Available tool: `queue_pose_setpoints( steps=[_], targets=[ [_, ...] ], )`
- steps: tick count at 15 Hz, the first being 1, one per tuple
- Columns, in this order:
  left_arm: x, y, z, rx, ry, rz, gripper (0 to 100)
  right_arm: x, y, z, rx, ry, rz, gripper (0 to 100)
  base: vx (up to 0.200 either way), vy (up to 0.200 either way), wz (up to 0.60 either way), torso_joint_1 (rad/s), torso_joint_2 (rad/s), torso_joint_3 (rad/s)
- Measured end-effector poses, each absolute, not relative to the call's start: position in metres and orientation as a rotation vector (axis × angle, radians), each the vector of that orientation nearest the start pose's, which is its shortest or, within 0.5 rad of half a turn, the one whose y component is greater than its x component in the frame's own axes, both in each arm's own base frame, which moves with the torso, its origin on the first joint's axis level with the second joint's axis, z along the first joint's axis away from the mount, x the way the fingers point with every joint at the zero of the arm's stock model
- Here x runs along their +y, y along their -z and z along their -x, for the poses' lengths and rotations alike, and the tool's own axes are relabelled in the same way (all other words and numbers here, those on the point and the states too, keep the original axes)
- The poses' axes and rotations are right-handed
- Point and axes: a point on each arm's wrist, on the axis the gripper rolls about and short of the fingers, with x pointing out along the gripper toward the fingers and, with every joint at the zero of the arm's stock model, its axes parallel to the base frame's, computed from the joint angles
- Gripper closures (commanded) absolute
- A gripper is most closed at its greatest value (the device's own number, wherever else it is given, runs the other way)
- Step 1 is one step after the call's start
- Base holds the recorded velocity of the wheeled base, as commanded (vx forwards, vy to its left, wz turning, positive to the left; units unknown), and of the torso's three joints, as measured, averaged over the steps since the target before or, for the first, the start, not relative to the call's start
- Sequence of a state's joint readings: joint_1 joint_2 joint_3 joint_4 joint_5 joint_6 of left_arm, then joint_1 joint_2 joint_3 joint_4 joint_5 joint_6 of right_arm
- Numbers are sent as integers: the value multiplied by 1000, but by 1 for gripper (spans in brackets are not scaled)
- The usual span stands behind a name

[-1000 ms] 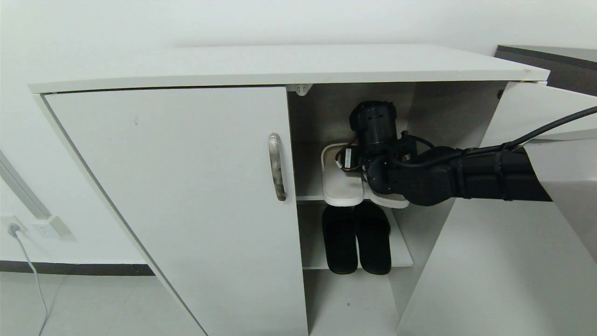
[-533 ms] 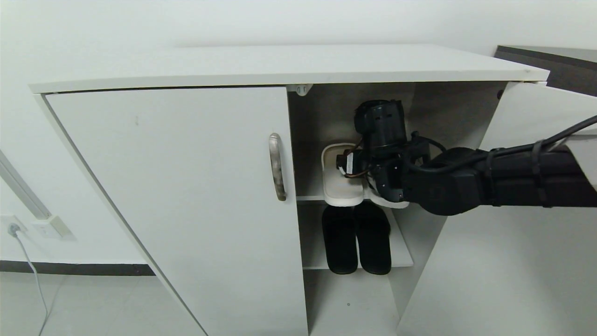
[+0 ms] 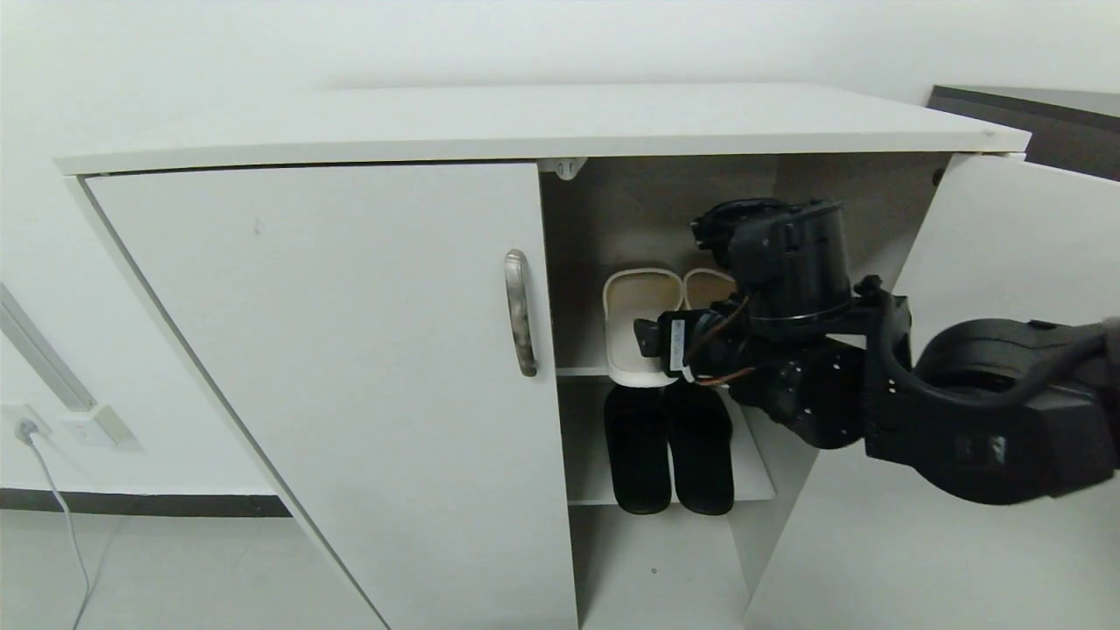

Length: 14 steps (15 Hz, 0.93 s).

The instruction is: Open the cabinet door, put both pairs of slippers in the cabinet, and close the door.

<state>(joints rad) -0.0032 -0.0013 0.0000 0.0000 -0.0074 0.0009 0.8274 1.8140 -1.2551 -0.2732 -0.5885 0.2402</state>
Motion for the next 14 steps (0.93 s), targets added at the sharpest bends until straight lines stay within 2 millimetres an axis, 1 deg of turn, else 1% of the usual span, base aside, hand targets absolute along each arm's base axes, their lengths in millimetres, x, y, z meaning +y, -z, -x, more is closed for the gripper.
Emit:
queue_pose_setpoints(
  steps=[3, 5, 6, 8, 10, 14],
  targets=[
    [0, -75, 23, -1, 11, -1, 100, 238, -230, -217, 253, -316, -63, 0, 0, 0, 0, 0, 0, 0],
    [0, -75, 23, -1, 11, -1, 100, 228, -224, -200, 249, -379, -70, 0, 0, 0, 0, 0, 0, 0],
    [0, -75, 23, -1, 11, -1, 100, 225, -224, -195, 240, -400, -76, 100, 0, 0, 0, 0, 0, 0],
    [0, -75, 23, -1, 11, -1, 100, 223, -223, -189, 241, -415, -73, 100, 0, 0, 0, 0, 0, 0],
    [0, -75, 23, -1, 11, -1, 100, 225, -220, -184, 251, -433, -63, 100, 0, 0, 0, 0, 0, 0],
    [0, -75, 23, -1, 12, -2, 100, 231, -214, -182, 260, -448, -56, 100, 0, 0, 0, 0, 0, 0]
  ],
)
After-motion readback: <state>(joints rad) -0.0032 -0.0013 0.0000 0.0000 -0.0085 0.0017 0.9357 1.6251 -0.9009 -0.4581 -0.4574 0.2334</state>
